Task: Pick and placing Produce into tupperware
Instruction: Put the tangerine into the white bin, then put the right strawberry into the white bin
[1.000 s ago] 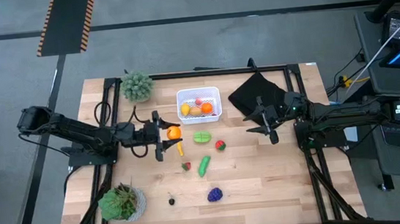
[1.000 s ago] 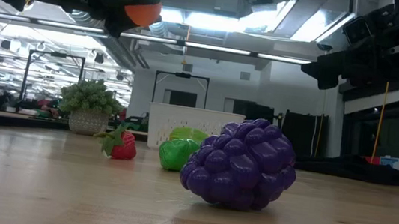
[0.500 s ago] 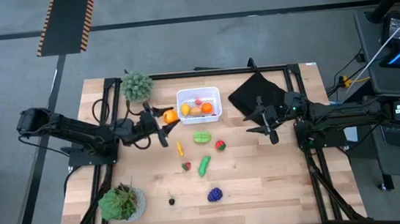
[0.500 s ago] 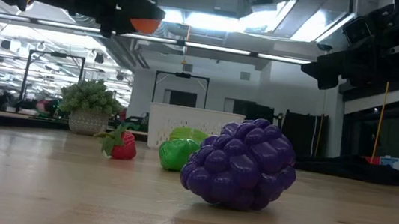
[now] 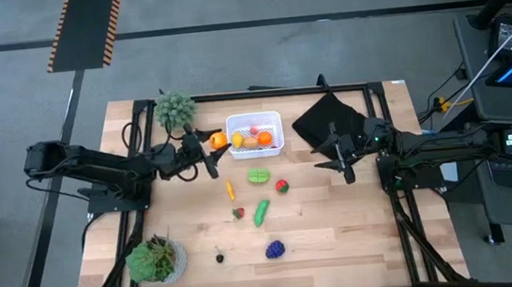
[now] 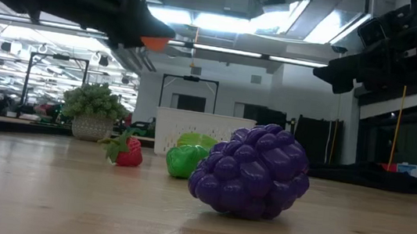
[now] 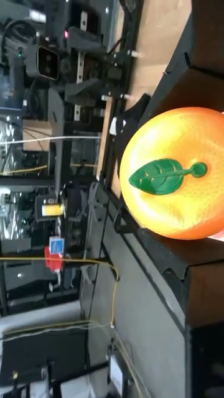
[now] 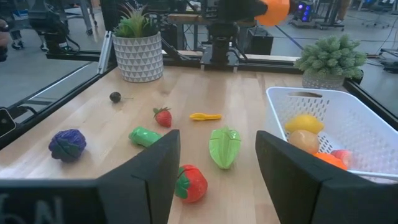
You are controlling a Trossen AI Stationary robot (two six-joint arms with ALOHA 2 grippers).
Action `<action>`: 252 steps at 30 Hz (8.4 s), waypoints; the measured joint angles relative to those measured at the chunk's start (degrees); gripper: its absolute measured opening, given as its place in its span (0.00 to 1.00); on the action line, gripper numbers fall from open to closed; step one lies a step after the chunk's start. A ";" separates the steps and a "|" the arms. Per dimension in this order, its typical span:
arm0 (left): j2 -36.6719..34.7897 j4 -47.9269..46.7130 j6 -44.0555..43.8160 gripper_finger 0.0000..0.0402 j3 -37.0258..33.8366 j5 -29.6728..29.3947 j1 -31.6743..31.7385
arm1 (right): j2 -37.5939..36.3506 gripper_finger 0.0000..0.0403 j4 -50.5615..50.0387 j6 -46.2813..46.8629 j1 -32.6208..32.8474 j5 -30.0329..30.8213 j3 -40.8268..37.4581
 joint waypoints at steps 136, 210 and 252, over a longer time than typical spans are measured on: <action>39.83 -81.78 16.78 0.65 58.49 30.62 17.64 | 0.75 0.53 -3.78 -0.87 0.02 0.05 0.02; 41.69 -74.57 13.82 0.65 54.18 26.36 17.77 | 0.73 0.53 -3.76 -0.87 0.08 -0.19 0.00; 23.44 -76.56 17.22 0.84 53.38 30.73 16.84 | 0.73 0.53 -3.72 -0.04 0.09 -0.23 0.00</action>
